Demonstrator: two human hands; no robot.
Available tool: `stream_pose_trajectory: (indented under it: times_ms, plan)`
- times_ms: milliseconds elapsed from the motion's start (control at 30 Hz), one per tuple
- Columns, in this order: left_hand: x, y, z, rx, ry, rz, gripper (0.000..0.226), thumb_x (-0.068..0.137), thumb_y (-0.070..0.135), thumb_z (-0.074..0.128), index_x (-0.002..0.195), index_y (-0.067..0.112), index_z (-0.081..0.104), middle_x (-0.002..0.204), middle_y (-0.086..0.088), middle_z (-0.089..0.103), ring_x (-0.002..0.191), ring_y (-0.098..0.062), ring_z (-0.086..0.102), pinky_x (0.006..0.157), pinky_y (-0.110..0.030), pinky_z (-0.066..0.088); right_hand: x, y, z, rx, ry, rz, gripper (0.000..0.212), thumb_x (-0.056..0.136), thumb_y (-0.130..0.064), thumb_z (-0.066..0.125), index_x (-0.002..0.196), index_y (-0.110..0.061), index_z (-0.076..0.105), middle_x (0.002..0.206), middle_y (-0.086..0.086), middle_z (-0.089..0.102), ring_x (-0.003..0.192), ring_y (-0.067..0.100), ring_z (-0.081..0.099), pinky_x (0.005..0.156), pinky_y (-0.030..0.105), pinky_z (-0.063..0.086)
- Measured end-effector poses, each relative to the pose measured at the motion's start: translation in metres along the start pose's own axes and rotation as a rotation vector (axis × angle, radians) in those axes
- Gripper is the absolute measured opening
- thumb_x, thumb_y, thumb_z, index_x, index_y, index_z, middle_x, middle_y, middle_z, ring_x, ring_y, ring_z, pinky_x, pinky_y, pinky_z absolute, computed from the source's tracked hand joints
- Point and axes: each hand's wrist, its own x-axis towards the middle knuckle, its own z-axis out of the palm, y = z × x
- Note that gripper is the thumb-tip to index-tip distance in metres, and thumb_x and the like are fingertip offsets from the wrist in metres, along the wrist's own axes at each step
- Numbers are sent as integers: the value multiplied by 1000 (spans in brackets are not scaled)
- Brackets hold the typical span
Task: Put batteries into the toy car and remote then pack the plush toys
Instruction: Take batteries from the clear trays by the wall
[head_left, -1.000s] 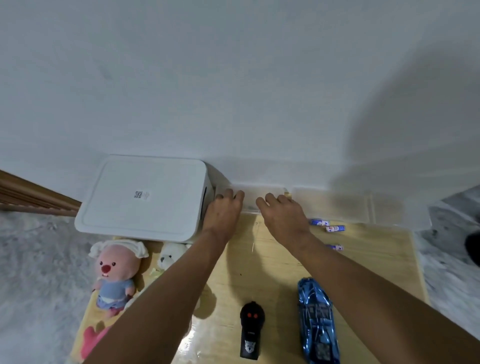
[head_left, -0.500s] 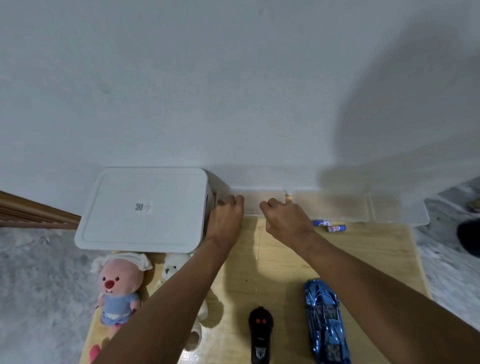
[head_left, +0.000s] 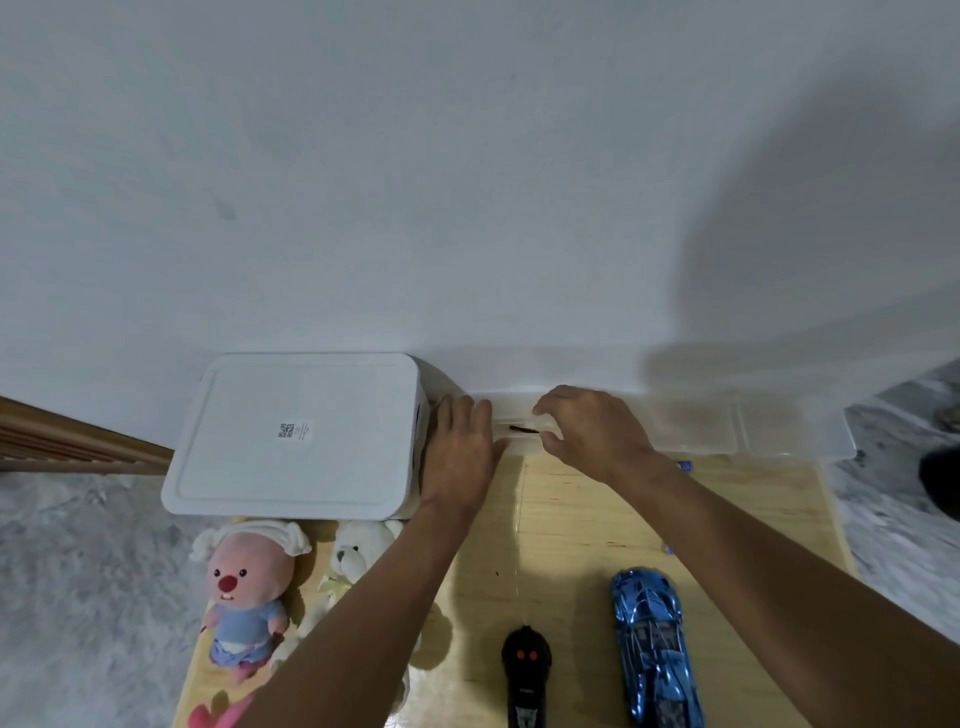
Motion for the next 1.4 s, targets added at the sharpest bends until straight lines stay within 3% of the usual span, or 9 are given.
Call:
stream_pose_trajectory:
  times_ms: [67,233,333,500,633,933,1033,1200,1400]
  plan:
    - [-2,-1,2,-30,43,0,52,85,38,81,120,6,61,116,-17,61,111,-37,57,94,-45,53,0,2,-3,25,-1,0,35,93,-29,60,128,-24,65,126,-7,65,116,20,61,94,37,50]
    - [-7,-4,7,-137,111,-22,54,100,52,49,126,6,58,127,-21,57,119,-39,52,104,-49,43,-4,3,-2,63,16,-12,33,95,-29,60,127,-25,64,124,-7,66,115,20,60,92,38,51]
    - [-9,-3,7,-140,82,-39,57,99,48,61,139,8,53,141,-23,50,133,-43,47,114,-50,37,-7,4,-1,103,63,-14,31,95,-29,61,126,-25,65,123,-8,66,114,18,60,90,37,52]
    - [-12,2,5,-204,72,-44,89,96,54,62,164,21,14,169,-20,8,157,-41,6,125,-53,19,-6,9,0,169,262,-22,26,87,-25,75,110,-23,64,108,-6,61,106,17,57,79,34,56]
    - [-13,3,-1,-275,88,-36,97,88,74,32,165,25,0,171,-14,-15,158,-35,-13,120,-62,32,-1,10,-2,139,447,35,16,85,-28,77,98,-22,71,99,-3,56,96,17,54,74,24,49]
    - [-13,5,-1,-223,78,-48,109,91,47,75,165,21,0,171,-17,-12,159,-36,-9,119,-55,38,-9,1,11,152,592,44,29,89,-14,69,118,-17,70,108,1,64,99,20,57,86,30,52]
    - [-12,6,-2,-229,74,-54,103,93,46,71,165,19,2,171,-18,-12,159,-35,-10,118,-50,40,-16,-5,24,143,509,12,25,89,-13,68,114,-16,68,105,0,66,97,22,58,84,34,52]
    - [-12,4,-1,-302,98,-36,102,93,44,72,165,21,4,171,-17,-10,159,-36,-9,116,-54,42,8,-10,33,-59,23,99,27,93,-11,61,119,-17,68,115,1,69,108,27,60,83,36,52]
    - [-11,4,4,-253,89,-52,103,93,45,71,164,23,0,171,-19,-10,158,-36,-11,118,-57,38,31,-26,28,-224,-103,130,24,88,0,61,104,-13,72,102,8,73,99,29,68,75,35,52]
